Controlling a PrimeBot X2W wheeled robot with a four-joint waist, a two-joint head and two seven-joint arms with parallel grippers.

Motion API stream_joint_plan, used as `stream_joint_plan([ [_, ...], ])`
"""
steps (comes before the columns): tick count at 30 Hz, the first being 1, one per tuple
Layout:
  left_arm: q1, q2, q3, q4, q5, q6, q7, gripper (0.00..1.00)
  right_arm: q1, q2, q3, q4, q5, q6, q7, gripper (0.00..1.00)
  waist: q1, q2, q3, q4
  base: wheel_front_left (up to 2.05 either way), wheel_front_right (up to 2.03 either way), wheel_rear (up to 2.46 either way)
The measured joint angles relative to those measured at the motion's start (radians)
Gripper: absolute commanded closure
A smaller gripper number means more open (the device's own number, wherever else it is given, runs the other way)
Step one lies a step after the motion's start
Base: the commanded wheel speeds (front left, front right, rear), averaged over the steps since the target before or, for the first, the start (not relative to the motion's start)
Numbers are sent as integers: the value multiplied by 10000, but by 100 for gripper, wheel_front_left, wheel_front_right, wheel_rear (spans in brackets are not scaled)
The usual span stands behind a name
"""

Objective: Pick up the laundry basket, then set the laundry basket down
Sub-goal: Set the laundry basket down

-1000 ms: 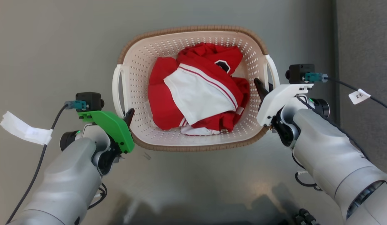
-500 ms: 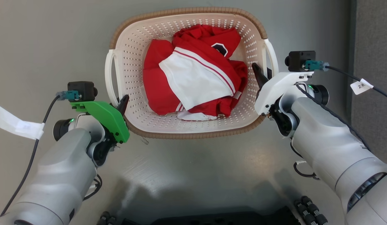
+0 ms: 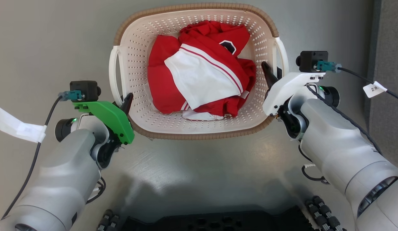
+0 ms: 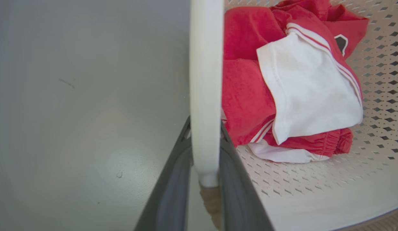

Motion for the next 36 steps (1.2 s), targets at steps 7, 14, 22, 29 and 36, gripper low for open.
stream_joint_plan([
  [7,-146,15,-100,-84,-2,4,-63,100,-20,-40,4,-35,12,-79,-77,100,0,0,179,21,0,0,0],
  [14,-149,36,-259,-113,-19,13,-140,100,-142,-48,27,-8,12,-138,-75,51,-1,0,251,21,0,0,0],
  [22,-150,27,-372,-155,-305,44,144,0,-140,140,159,-19,98,-69,-73,0,-1,0,290,16,0,0,0],
  [29,-169,42,-408,-151,-343,44,213,0,-141,146,161,-19,100,-84,-73,0,-1,0,298,22,0,0,0],
  [36,-178,109,-554,-38,-362,44,113,0,-138,144,209,-19,188,-86,-73,0,-1,0,180,7,0,0,0],
])
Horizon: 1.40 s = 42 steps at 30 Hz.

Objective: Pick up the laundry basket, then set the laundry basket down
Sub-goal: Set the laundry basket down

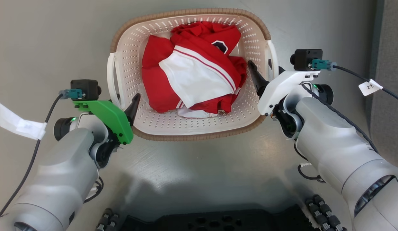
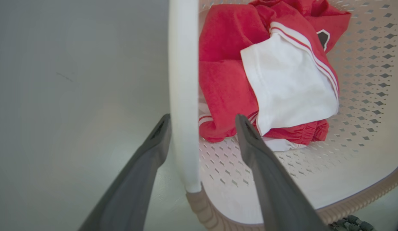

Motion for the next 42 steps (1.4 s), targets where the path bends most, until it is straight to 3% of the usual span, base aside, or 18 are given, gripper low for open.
stream_joint_plan([
  [16,81,203,-174,295,-31,0,-439,0,480,42,-25,282,424,-84,0,0,0,0,-1120,-195,0,0,0],
  [31,1019,245,-257,282,-420,0,-882,0,781,56,182,309,326,117,0,0,0,0,-3054,-488,0,0,0],
  [42,1377,456,-75,-280,-453,0,-1294,0,873,48,-416,-182,-362,209,0,0,-1,0,-4619,-673,0,0,0],
])
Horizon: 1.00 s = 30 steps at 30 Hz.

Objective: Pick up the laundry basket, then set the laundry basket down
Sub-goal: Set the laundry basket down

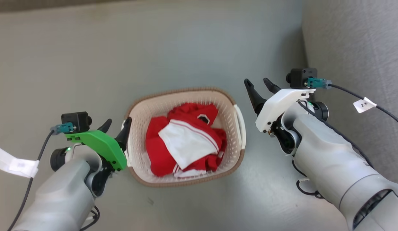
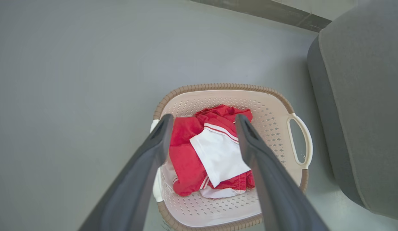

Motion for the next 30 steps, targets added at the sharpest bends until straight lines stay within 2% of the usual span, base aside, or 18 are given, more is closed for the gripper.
stream_joint_plan([
  [7,534,67,219,-533,40,0,-29,0,579,-470,-654,-757,-677,0,0,0,0,0,-1006,-113,0,0,0],
  [10,650,151,757,-738,209,0,-27,0,914,-648,-926,-1124,-1003,-35,0,0,0,0,-1444,-146,0,0,0],
  [21,1018,631,2872,-1647,1521,54,-29,0,1846,-1043,-2230,-3285,-2514,-755,0,0,0,0,-2897,-211,0,0,0],
  [26,1354,773,3939,-2481,2174,151,-29,0,2361,-1149,-2690,-4289,-3283,-1104,0,0,0,0,-3235,-258,0,0,0],
  [28,1465,738,4232,-2903,2638,173,-31,0,2682,-1319,-2961,-4608,-3591,-1356,0,0,0,0,-3300,-253,0,0,0],
  [30,1643,727,4640,-3287,2968,291,-31,0,2947,-1486,-3195,-4893,-3812,-1440,0,0,0,0,-3340,-226,0,0,0],
])
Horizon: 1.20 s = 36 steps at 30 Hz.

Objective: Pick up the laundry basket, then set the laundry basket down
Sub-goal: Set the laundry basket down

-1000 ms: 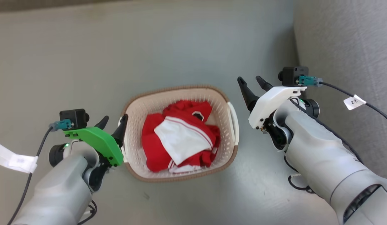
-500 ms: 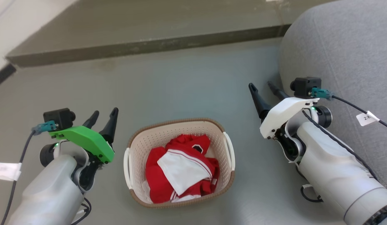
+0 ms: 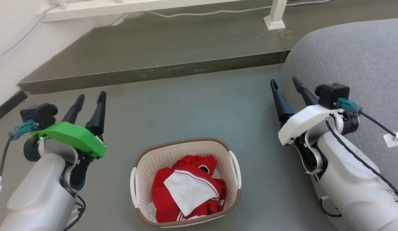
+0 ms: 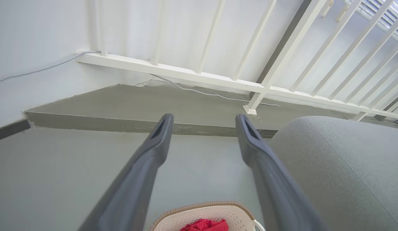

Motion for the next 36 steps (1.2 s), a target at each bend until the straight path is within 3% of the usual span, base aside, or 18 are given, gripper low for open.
stream_joint_plan([
  [13,1675,-10,2243,-2123,1996,520,-27,0,1584,50,-1273,-2023,-1243,-267,0,0,0,-1,-77,56,0,0,0],
  [36,3771,-982,4134,-3739,3463,447,-29,0,3188,514,-2161,-3093,-2332,-353,0,0,0,0,66,199,0,0,0],
])
